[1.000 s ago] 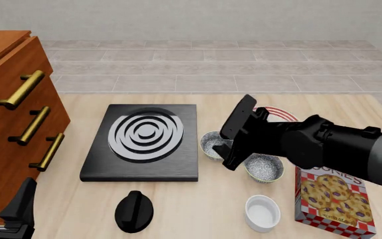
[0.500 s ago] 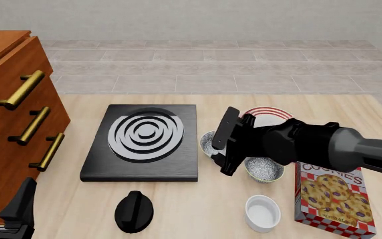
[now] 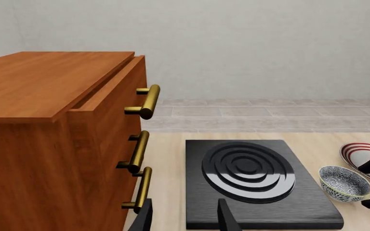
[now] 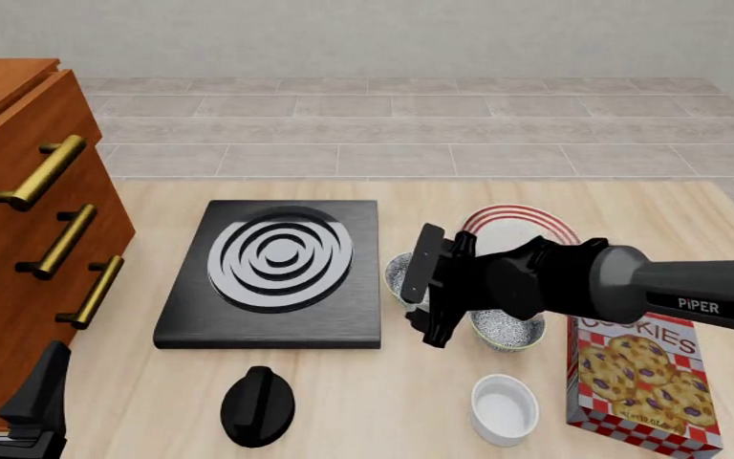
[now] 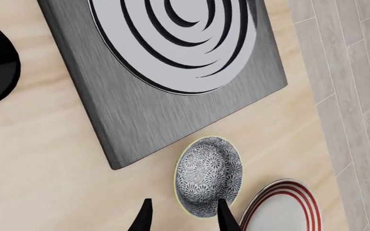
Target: Pick the akita bowl from table center and place it on the plate.
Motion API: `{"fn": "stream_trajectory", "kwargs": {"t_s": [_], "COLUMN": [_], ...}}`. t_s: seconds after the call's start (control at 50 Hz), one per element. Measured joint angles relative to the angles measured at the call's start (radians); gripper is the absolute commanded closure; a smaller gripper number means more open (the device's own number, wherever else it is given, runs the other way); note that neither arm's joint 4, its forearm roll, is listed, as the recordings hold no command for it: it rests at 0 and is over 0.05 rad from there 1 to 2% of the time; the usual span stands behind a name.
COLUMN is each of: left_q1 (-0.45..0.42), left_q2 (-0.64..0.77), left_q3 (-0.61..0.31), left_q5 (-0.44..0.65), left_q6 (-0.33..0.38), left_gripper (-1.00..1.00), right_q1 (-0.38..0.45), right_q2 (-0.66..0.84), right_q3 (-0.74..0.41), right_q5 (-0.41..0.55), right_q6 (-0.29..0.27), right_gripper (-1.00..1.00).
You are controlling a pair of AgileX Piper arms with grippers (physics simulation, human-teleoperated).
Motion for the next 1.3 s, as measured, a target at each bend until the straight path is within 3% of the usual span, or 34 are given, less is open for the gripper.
{"fn": "stream_trajectory", "kwargs": {"t_s": [0.38, 1.28, 1.3], "left_q1": [0.0, 0.0, 0.0], "left_q2": [0.0, 0.0, 0.0], "left_q3": [0.0, 0.0, 0.0], "left_q5": [0.0, 0.0, 0.0], "left_q6": [0.0, 0.0, 0.0], "left_gripper": [-1.0, -1.0, -1.0], "right_q1": [-0.022, -0.033, -0.034], "right_q2": [0.081, 0.163, 0.163], "right_q3": [-0.023, -0.007, -0.006], "right_q5": [-0.017, -0.082, -0.083], "right_q6": [-0.045, -0.042, -0.044], "right_gripper": [-1.0, -1.0, 1.0]}}
